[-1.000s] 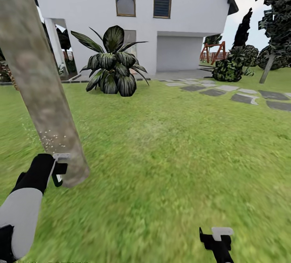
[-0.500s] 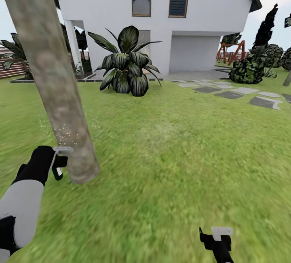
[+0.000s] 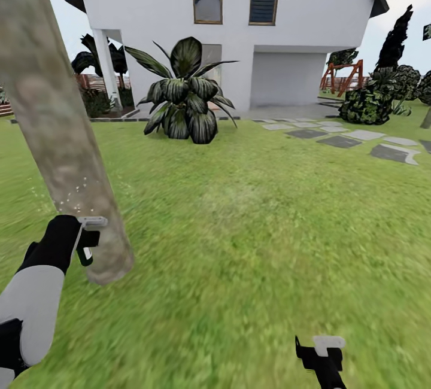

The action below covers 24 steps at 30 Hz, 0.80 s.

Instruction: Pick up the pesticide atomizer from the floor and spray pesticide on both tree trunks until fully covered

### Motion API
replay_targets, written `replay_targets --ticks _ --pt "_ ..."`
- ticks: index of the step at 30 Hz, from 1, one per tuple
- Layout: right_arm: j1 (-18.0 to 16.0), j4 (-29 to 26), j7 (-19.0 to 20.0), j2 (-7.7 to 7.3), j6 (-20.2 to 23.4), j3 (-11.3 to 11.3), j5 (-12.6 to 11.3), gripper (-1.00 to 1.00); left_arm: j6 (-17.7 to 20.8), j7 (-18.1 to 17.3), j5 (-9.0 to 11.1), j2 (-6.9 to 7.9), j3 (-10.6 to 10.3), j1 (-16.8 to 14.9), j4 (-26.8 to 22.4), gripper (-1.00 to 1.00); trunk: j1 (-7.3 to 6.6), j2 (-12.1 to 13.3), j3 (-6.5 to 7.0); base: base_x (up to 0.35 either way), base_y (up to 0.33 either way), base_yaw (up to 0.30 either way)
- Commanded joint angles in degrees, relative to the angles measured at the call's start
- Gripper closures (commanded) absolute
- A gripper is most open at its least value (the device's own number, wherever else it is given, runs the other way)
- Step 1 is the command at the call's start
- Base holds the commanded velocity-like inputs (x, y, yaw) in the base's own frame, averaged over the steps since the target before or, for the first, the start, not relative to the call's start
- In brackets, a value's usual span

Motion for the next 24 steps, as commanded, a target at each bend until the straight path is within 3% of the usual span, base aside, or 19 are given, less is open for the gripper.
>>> replay_targets --ticks 1,6,15,21,24 --pt "0.0 0.1 -0.2 0.01 -0.1 -0.4 0.6 -1.0 0.2 -0.6 -0.6 -0.07 0.2 -0.1 -0.1 1.0 0.01 0.0 -0.06 0.149 -0.236 0.015" --pt "0.0 0.1 -0.2 0.01 -0.1 -0.4 0.6 -1.0 0.1 -0.6 -0.6 -0.1 0.2 0.0 -0.1 1.0 0.01 0.0 -0.06 0.073 -0.263 0.096" --pt "0.0 0.2 -0.2 0.1 -0.1 -0.4 0.6 -1.0 0.1 -0.5 -0.7 0.82 0.7 0.4 -0.1 1.0 0.01 0.0 -0.06 0.109 -0.265 0.27" --pt "0.0 0.1 -0.2 0.08 -0.1 -0.4 0.6 -1.0 0.1 -0.5 -0.5 0.05 0.7 -0.2 -0.1 1.0 0.01 0.0 -0.06 0.251 -0.169 0.272" --pt "0.0 0.1 -0.2 0.04 -0.1 -0.4 0.6 -1.0 0.2 -0.5 -0.4 -0.08 0.8 0.0 -3.0 1.0 0.01 0.0 -0.06 0.287 -0.083 0.086"
